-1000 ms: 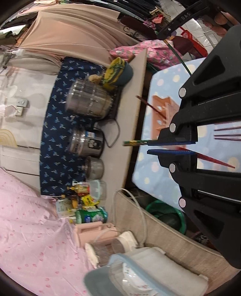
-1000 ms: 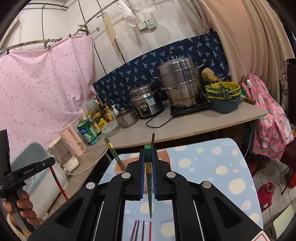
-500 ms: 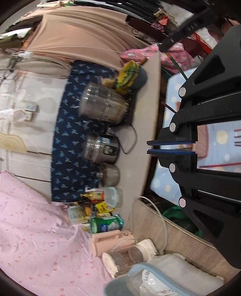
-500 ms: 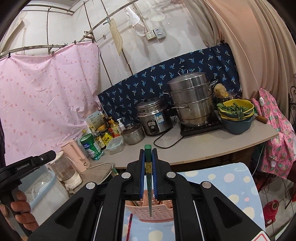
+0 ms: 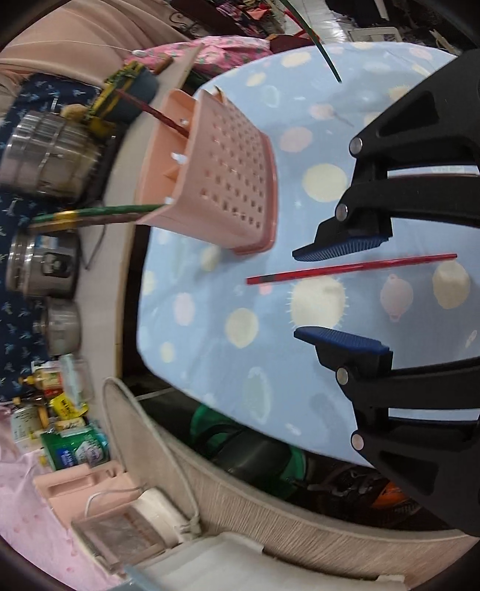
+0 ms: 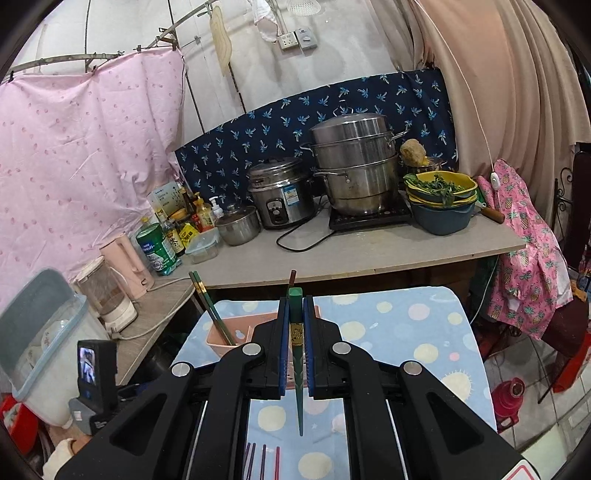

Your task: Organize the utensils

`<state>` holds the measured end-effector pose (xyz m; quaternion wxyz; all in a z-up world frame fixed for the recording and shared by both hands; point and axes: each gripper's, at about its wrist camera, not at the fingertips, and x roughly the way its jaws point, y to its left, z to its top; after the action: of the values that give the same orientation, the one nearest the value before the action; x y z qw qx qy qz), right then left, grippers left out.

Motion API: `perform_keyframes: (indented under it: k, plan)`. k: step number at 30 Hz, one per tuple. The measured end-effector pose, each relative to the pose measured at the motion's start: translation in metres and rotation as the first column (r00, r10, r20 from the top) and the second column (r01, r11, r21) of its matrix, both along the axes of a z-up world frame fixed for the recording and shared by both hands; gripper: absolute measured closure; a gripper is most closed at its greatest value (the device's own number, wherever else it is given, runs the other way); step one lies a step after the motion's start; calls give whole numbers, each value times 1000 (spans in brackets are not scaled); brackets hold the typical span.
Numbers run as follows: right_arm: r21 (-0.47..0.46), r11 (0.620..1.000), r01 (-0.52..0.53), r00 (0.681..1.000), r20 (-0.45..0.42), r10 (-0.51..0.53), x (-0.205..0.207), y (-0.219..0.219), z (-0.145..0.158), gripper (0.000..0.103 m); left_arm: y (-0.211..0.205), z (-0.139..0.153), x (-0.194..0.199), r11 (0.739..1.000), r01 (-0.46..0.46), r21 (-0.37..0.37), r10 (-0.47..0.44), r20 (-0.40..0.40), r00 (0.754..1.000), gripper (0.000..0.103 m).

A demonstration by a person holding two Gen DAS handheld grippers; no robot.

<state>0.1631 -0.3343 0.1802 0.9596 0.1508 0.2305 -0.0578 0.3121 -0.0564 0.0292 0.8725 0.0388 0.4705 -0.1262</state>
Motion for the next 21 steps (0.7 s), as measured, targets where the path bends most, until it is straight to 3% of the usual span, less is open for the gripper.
perform_keyframes:
  k: [10,21]
  plan:
    - [8,1000,-19,999,-44,19,29,2,-16,96,-31,-60,41,998,39,42,-35,-88,995,66]
    - [-15,999,-47,998,-35,47,50,5,-7,96,-43,-88,77,999,28,46,-22,-134,991,72]
